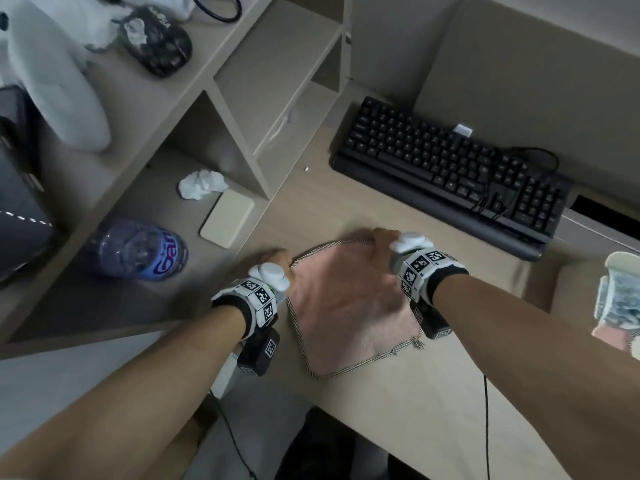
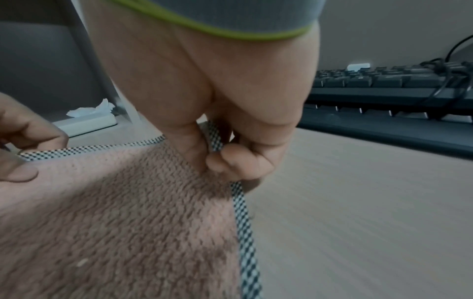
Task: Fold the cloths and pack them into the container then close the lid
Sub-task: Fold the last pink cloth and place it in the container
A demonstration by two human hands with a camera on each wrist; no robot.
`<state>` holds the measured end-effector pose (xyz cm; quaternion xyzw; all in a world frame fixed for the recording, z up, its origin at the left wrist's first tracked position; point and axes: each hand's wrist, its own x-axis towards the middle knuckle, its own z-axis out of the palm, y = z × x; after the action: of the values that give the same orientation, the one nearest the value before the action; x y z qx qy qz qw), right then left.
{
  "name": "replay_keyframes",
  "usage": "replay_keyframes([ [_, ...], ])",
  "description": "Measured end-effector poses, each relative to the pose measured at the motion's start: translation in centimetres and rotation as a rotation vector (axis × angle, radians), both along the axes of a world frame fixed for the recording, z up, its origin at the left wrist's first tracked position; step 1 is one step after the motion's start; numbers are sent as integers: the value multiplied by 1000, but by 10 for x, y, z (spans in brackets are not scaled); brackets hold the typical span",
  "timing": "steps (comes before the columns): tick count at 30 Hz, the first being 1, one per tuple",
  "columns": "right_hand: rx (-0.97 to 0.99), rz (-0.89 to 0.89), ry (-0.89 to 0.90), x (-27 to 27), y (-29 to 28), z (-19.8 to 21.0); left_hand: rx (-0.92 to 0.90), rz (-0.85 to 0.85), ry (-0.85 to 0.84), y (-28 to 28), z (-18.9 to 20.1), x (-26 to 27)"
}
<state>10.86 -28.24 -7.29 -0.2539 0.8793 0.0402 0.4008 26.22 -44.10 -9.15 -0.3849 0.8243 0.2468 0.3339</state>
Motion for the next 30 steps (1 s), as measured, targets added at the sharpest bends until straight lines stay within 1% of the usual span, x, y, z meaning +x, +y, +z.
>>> replay_keyframes([
  [1,14,10,-24,1,1,7,-9,-29,18,2,3,2],
  [3,63,86,0,0,0,24,2,-19,47,2,11,3],
  [5,38,79,21,-6,3,41,11,4,80,0,21,2],
  [7,-26,48,36,-7,5,62,29,55,159,0,34,0],
  [10,-163,-36,-34,-11,4,80,30,126,263,-3,51,-5],
  [13,-315,-54,-32,-13,10,116,0,174,372,2,87,-9],
  [16,-465,-117,-35,-16,16,139,-27,223,487,5,115,-13],
  [20,-572,-119,-1,-14,42,169,-61,198,600,20,151,-3],
  [23,-530,-81,13,-6,70,169,-96,146,566,40,164,14],
  [25,-445,-17,26,1,91,160,-97,81,510,57,163,27],
  [30,-142,157,38,26,134,122,73,-42,381,101,136,53],
])
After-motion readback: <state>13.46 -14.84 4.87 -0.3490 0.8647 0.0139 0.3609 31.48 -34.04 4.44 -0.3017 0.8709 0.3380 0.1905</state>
